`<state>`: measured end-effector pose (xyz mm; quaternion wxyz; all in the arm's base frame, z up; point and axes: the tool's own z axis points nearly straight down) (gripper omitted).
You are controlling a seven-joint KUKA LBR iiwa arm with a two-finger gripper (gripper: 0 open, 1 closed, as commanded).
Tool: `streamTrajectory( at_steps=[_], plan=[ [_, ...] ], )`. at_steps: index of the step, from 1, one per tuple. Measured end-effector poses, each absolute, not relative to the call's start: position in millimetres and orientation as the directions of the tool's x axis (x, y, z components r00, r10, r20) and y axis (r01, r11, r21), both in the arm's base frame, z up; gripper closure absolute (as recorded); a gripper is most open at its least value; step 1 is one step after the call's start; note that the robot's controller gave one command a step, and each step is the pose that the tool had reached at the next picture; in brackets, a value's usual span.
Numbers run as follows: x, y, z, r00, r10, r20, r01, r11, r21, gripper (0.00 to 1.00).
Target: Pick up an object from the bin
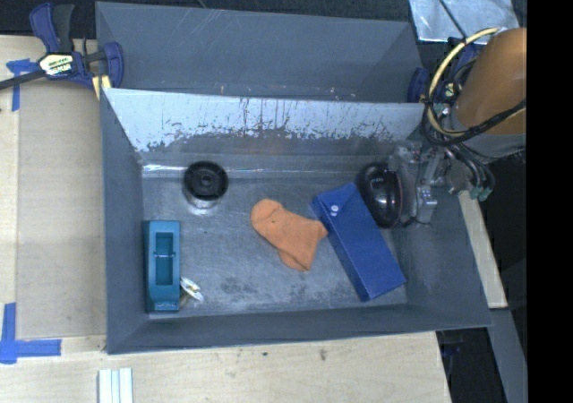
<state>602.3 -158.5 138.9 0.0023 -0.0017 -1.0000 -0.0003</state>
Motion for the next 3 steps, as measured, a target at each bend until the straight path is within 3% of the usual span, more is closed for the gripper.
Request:
streamTrajectory(
  at_steps=[1,2,3],
  plan=[
    [604.3,-158.0,144.0,-1.000,0.001,-0.004,0.001,1.000,-0.001,0.00],
    [607.6,-144.0,104.9,-0.997,-0.079,-0.016,-0.079,0.997,-0.005,0.00],
    [608.0,-140.9,95.8,-0.995,-0.099,-0.013,-0.099,0.995,-0.006,0.00]
  ],
)
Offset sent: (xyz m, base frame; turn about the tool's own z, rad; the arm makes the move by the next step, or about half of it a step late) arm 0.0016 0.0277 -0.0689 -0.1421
